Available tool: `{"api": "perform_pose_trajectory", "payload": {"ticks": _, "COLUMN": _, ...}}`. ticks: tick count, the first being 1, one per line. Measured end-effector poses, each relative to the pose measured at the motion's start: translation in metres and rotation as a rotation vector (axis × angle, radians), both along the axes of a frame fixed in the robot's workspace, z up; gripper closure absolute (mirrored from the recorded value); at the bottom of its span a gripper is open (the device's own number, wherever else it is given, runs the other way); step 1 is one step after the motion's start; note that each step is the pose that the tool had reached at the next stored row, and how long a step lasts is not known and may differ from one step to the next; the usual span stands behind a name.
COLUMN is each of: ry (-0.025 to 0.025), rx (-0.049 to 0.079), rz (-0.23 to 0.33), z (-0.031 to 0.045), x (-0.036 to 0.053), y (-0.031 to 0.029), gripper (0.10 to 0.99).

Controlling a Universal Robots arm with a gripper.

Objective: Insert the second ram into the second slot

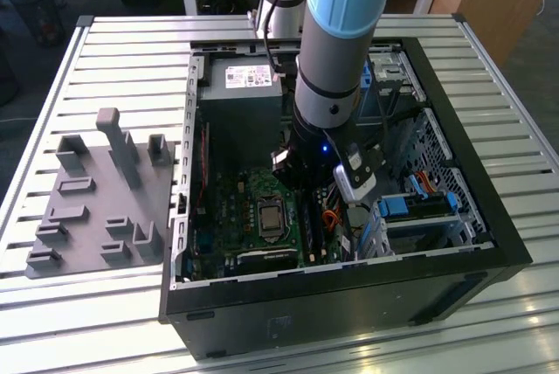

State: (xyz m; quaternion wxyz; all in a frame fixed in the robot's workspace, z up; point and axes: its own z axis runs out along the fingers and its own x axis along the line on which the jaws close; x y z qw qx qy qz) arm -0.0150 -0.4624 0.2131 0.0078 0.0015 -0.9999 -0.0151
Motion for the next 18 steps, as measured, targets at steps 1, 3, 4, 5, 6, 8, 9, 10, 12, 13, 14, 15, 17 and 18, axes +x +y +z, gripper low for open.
{"api": "perform_pose_trajectory", "payload": {"ticks": 1, "ry": 0.0002, "rx": 0.000, "rz": 0.000, "z": -0.0001, "x": 0.0000, "y": 0.0000, "gripper": 0.949}}
{"api": "perform_pose_trajectory", "payload": {"ticks": 3, "ry": 0.0004, "rx": 0.000, "rz": 0.000, "z": -0.0002, "x": 0.0001, "y": 0.0000, "gripper": 0.949}}
{"api": "perform_pose_trajectory", "payload": {"ticks": 4, "ry": 0.0004, "rx": 0.000, "rz": 0.000, "z": -0.0002, "x": 0.0001, "y": 0.0000, "gripper": 0.949}}
{"api": "perform_pose_trajectory", "payload": {"ticks": 5, "ry": 0.0005, "rx": 0.000, "rz": 0.000, "z": -0.0002, "x": 0.0001, "y": 0.0000, "gripper": 0.949}}
{"api": "perform_pose_trajectory", "payload": {"ticks": 6, "ry": 0.0006, "rx": 0.000, "rz": 0.000, "z": -0.0002, "x": 0.0001, "y": 0.0000, "gripper": 0.949}}
{"api": "perform_pose_trajectory", "payload": {"ticks": 8, "ry": 0.0008, "rx": 0.000, "rz": 0.000, "z": 0.0000, "x": 0.0002, "y": 0.0001, "gripper": 0.949}}
{"api": "perform_pose_trajectory", "payload": {"ticks": 9, "ry": 0.0011, "rx": 0.000, "rz": 0.000, "z": 0.0005, "x": 0.0002, "y": 0.0000, "gripper": 0.949}}
{"api": "perform_pose_trajectory", "payload": {"ticks": 10, "ry": 0.0014, "rx": 0.000, "rz": 0.000, "z": 0.0011, "x": 0.0003, "y": 0.0000, "gripper": 0.949}}
{"api": "perform_pose_trajectory", "payload": {"ticks": 12, "ry": 0.0018, "rx": 0.000, "rz": 0.000, "z": 0.0016, "x": 0.0008, "y": 0.0001, "gripper": 0.949}}
{"api": "perform_pose_trajectory", "payload": {"ticks": 13, "ry": 0.0020, "rx": 0.000, "rz": 0.000, "z": 0.0016, "x": 0.0012, "y": 0.0001, "gripper": 0.949}}
{"api": "perform_pose_trajectory", "payload": {"ticks": 14, "ry": 0.0024, "rx": 0.000, "rz": 0.000, "z": 0.0016, "x": 0.0017, "y": 0.0000, "gripper": 0.949}}
{"api": "perform_pose_trajectory", "payload": {"ticks": 15, "ry": 0.0028, "rx": 0.000, "rz": 0.000, "z": 0.0017, "x": 0.0020, "y": 0.0000, "gripper": 0.949}}
{"api": "perform_pose_trajectory", "payload": {"ticks": 17, "ry": 0.0038, "rx": 0.000, "rz": 0.000, "z": 0.0017, "x": 0.0021, "y": 0.0000, "gripper": 0.949}}
{"api": "perform_pose_trajectory", "payload": {"ticks": 18, "ry": 0.0043, "rx": 0.000, "rz": 0.000, "z": 0.0018, "x": 0.0022, "y": -0.0001, "gripper": 0.949}}
